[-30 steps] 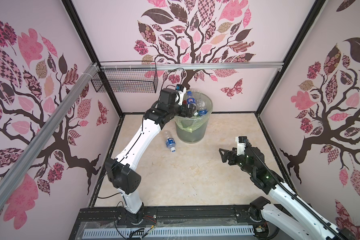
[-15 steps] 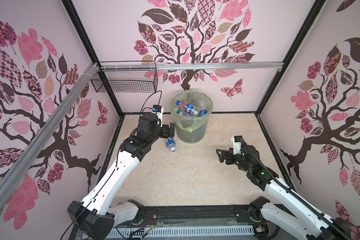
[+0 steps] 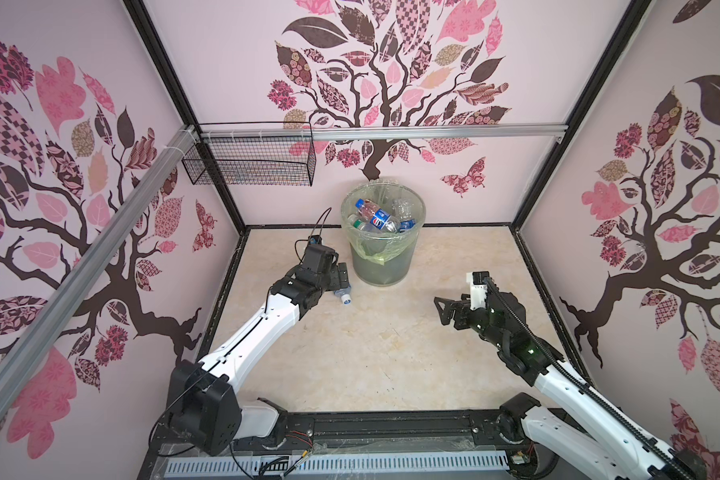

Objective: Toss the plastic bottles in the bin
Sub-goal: 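Lower the left gripper onto the last blue-label water bottle beside the wastebasket and close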

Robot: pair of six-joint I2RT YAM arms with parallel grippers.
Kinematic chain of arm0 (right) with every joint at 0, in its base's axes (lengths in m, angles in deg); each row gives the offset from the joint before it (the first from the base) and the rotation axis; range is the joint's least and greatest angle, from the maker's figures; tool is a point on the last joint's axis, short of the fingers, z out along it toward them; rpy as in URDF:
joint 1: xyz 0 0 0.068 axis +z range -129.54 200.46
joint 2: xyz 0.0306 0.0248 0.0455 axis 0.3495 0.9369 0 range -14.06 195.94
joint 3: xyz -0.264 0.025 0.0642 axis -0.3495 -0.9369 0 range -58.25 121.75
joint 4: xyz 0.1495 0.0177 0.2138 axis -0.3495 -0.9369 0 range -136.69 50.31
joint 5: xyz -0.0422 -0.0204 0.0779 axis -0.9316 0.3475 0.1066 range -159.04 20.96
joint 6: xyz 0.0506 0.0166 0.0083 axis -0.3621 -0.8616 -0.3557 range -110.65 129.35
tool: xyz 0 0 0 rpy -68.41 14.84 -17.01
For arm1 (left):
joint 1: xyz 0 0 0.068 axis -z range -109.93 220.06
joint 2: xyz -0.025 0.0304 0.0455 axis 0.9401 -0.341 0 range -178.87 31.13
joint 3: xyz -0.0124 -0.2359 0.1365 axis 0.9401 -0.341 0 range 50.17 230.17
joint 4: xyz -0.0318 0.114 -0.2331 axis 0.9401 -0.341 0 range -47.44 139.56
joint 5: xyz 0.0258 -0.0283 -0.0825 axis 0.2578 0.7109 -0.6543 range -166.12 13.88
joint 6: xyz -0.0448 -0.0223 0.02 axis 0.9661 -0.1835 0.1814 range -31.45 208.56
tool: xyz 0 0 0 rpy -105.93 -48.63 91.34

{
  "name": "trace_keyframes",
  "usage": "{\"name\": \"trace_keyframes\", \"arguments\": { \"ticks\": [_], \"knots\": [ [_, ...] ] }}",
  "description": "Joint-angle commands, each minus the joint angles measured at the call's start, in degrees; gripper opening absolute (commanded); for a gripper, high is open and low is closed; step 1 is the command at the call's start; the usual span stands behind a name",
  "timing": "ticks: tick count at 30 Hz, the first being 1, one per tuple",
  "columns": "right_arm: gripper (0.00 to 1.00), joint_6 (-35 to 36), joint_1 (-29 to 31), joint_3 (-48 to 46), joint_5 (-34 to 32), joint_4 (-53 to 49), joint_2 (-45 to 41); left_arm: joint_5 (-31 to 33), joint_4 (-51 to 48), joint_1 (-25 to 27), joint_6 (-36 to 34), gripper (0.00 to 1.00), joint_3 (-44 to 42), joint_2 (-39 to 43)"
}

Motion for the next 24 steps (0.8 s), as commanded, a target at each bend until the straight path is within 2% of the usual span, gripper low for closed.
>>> {"name": "trace_keyframes", "arguments": {
  "ticks": [1, 12, 24],
  "knots": [
    [1.00, 1.05, -0.15, 0.71, -0.66, -0.16, -0.50, 3.08, 3.14, -0.23, 4.45, 0.98, -1.65, -4.71],
    [1.00, 1.60, -0.17, 0.77, -0.77, -0.41, -0.47, 1.31, 5.93, -0.23, 11.28, 0.97, 6.06, -20.98],
    [0.99, 1.85, -0.15, 1.26, -0.28, -0.60, -0.32, -0.74, 8.96, -1.40, 9.30, 0.90, 9.94, -29.69]
  ]
}}
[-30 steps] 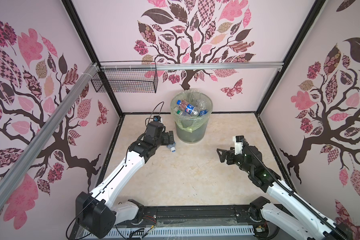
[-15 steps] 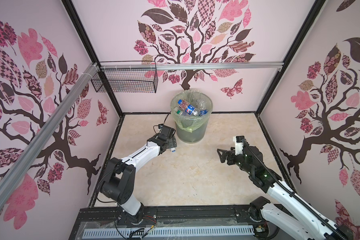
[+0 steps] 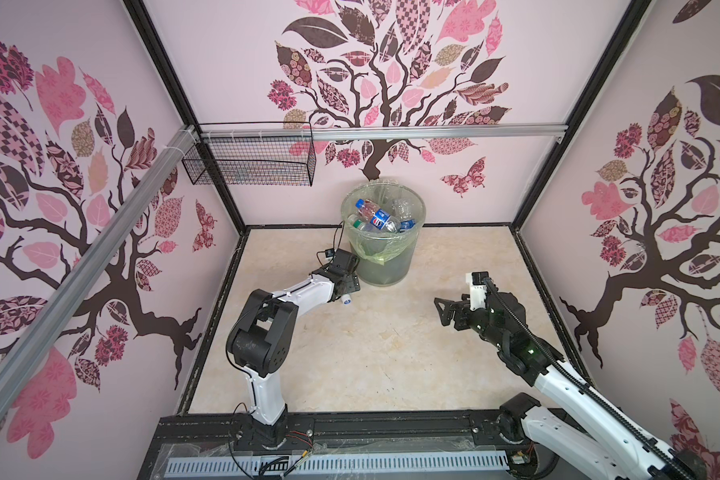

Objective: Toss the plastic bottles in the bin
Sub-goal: 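Lower the left gripper onto the last blue-label water bottle beside the wastebasket and close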

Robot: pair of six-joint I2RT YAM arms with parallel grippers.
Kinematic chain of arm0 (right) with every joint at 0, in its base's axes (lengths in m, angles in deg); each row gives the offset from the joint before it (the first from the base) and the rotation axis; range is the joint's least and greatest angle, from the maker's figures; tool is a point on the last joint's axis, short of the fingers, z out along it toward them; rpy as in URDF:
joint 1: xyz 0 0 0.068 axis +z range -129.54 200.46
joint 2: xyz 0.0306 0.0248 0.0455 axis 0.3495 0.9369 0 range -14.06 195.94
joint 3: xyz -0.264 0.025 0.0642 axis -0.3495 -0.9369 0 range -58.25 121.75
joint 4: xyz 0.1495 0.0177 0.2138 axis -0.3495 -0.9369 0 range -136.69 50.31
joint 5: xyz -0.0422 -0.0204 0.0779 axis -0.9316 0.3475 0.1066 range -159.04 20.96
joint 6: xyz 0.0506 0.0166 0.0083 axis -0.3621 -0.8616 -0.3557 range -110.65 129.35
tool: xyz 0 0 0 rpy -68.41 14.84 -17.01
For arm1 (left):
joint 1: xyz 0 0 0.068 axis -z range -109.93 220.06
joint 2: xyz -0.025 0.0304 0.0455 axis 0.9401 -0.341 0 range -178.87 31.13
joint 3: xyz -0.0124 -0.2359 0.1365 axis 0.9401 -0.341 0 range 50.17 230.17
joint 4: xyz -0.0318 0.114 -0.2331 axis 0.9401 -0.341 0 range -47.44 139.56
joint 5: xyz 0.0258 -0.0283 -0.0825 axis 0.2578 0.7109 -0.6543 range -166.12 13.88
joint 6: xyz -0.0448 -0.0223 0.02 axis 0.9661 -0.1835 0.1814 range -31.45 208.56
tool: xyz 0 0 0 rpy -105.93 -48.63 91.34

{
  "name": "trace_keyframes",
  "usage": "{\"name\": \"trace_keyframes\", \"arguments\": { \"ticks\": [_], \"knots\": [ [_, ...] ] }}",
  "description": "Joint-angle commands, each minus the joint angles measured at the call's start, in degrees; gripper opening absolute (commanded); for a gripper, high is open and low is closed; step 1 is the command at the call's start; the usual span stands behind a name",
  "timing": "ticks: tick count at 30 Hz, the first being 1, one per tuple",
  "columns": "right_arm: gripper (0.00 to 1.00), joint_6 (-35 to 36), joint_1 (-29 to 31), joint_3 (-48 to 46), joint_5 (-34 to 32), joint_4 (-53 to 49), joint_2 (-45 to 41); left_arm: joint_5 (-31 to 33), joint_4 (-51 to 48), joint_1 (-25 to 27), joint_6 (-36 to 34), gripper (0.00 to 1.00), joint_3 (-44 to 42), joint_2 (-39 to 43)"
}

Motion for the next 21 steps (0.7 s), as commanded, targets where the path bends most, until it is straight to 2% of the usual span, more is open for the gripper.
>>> {"name": "trace_keyframes", "arguments": {
  "ticks": [1, 5, 13, 21],
  "knots": [
    [1.00, 0.53, -0.16, 1.27, -0.22, -0.32, -0.40, -0.90, 1.64, -1.09, -0.48, 0.90, 3.18, -2.08],
    [1.00, 0.55, -0.15, 1.39, -0.31, -0.56, -0.50, -1.37, 2.68, -1.88, -1.16, 0.85, 3.71, -3.71],
    [1.00, 0.57, -0.14, 1.90, -0.42, -0.95, 0.03, -4.50, 4.44, -3.28, -1.77, 0.67, 1.60, -3.69],
    [1.00, 0.49, -0.13, 2.53, -0.13, -0.81, 0.76, -7.20, 6.93, -3.66, -1.88, 0.59, -4.24, -0.08]
  ]
}}
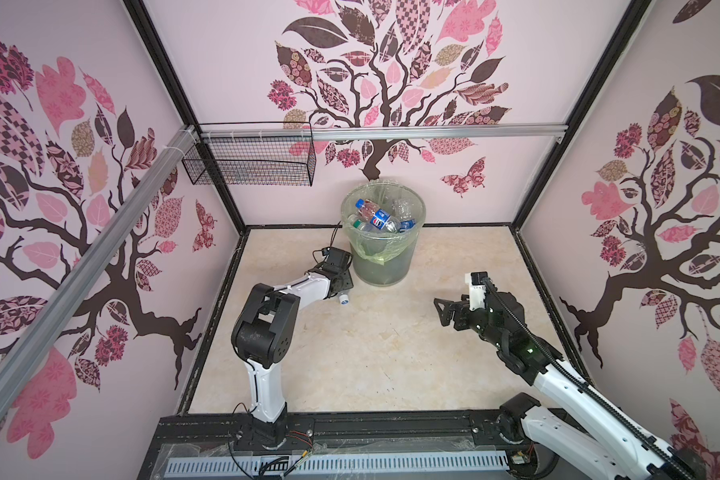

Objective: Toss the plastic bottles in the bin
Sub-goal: 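Lower the left gripper onto the last blue-label water bottle beside the wastebasket and close, then lift the water bottle with the left gripper and release it over the wastebasket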

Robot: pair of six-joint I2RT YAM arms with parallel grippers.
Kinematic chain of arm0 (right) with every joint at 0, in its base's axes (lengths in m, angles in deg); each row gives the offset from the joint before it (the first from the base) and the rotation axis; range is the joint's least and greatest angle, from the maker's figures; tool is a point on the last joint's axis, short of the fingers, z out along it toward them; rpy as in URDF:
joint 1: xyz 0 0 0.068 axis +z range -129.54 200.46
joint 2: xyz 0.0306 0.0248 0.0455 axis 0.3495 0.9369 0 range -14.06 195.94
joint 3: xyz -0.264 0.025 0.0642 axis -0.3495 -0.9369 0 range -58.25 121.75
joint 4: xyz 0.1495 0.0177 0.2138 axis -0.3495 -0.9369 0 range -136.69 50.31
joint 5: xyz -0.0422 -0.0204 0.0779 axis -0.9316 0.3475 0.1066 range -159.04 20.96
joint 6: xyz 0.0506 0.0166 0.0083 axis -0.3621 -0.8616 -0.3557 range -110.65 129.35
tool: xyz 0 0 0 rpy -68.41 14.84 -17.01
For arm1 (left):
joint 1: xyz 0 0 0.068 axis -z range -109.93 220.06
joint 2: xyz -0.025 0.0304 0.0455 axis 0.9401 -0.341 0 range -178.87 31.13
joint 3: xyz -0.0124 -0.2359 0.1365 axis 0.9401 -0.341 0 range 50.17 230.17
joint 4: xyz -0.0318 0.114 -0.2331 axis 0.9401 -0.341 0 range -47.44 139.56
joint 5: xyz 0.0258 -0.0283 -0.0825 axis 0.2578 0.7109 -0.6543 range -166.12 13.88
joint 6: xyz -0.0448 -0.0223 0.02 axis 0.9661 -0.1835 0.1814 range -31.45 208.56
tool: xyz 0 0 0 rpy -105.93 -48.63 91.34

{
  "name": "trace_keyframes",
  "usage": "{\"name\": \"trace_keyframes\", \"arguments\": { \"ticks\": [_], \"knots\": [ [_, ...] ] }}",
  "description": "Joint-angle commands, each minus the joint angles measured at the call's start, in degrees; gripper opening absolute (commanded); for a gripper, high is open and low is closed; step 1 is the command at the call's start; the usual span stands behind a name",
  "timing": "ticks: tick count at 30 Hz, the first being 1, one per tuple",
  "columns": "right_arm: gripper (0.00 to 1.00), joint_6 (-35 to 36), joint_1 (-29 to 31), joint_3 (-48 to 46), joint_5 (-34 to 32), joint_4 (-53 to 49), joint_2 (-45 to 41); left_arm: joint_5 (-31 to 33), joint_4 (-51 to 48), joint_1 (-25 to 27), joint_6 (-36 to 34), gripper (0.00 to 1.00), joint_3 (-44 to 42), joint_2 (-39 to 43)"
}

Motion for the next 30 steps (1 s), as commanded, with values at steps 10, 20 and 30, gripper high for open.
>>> {"name": "trace_keyframes", "arguments": {
  "ticks": [10, 20, 30],
  "knots": [
    [1.00, 0.41, -0.12, 1.68, 0.20, 0.27, 0.17, -4.10, 1.08, -0.64, -3.12, 0.57, -10.71, 13.70],
    [1.00, 0.40, -0.14, 1.50, 0.48, 0.44, -0.45, -5.62, -0.89, -0.82, -6.46, 0.55, -19.51, 34.14],
    [1.00, 0.04, -0.19, 1.54, 0.72, 0.44, -0.25, -6.25, -3.08, -0.91, -9.53, 0.55, -27.41, 62.98]
  ]
}}
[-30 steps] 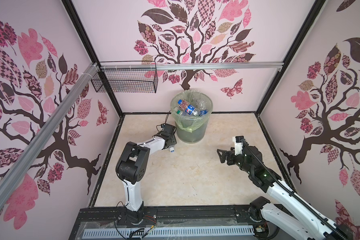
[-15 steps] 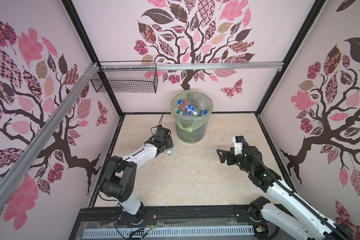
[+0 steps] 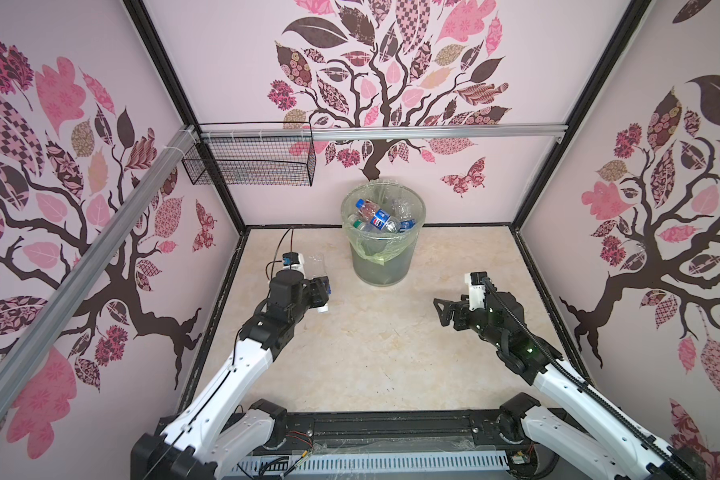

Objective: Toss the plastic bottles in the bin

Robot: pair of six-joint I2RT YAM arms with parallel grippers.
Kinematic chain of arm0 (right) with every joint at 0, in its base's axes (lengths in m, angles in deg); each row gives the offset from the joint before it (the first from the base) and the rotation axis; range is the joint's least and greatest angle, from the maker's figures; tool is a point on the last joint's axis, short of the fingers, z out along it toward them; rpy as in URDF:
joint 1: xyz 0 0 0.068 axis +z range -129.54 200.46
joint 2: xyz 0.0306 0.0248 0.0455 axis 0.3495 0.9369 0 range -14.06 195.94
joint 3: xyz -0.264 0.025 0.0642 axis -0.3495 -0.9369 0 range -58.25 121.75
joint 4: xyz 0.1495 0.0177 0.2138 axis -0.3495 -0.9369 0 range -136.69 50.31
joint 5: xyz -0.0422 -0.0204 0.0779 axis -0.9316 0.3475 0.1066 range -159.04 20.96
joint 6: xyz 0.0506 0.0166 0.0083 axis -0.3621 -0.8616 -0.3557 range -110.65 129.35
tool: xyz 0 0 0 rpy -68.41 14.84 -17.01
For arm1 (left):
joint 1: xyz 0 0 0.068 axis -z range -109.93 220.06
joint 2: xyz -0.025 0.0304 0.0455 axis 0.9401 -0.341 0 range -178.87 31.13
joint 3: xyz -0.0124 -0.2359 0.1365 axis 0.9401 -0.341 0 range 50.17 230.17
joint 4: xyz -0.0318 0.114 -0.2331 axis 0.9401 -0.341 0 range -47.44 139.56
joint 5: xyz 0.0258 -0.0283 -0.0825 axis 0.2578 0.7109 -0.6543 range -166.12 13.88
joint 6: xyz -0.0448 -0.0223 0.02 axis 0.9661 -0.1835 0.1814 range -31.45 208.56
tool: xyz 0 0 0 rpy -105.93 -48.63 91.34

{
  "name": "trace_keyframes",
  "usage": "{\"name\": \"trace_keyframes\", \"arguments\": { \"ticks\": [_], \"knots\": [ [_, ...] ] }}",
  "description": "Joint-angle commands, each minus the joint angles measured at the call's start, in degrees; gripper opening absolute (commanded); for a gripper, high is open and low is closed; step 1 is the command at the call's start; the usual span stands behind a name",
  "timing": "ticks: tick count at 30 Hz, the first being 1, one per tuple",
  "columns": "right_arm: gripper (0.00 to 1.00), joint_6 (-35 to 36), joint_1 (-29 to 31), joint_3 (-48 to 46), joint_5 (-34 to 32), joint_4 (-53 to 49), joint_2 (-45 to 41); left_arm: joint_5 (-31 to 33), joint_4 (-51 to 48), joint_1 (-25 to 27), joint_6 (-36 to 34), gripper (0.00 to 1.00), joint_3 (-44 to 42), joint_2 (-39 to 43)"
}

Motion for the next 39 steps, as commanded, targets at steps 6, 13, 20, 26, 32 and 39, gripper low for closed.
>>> {"name": "trace_keyframes", "arguments": {
  "ticks": [6, 13, 20, 26, 32, 39],
  "knots": [
    [1.00, -0.53, -0.14, 1.61, 1.07, -0.01, -0.88, 0.17, -1.02, -0.33, -2.11, 0.56, -4.94, 17.04],
    [1.00, -1.31, -0.13, 0.83, 0.79, -0.30, -2.45, -5.21, 0.45, -0.34, -2.41, 0.56, 0.55, 14.60],
    [1.00, -2.59, -0.17, 0.64, 1.34, 0.05, -2.77, -13.83, 8.38, -0.17, -1.60, 0.55, 23.21, -8.27],
    [1.00, -3.20, -0.13, 0.73, 1.07, -0.79, -4.28, -19.83, 0.31, 0.54, 0.91, 0.93, 52.46, -33.84],
    [1.00, -3.04, -0.14, 0.44, 0.30, -1.62, -6.07, -13.21, -7.42, 1.22, -2.59, 0.98, 53.65, -34.00],
    [1.00, -2.14, -0.18, 0.73, 0.34, -0.41, -3.61, -7.01, -10.38, -2.10, -6.05, 0.98, 35.73, -16.37]
  ]
}}
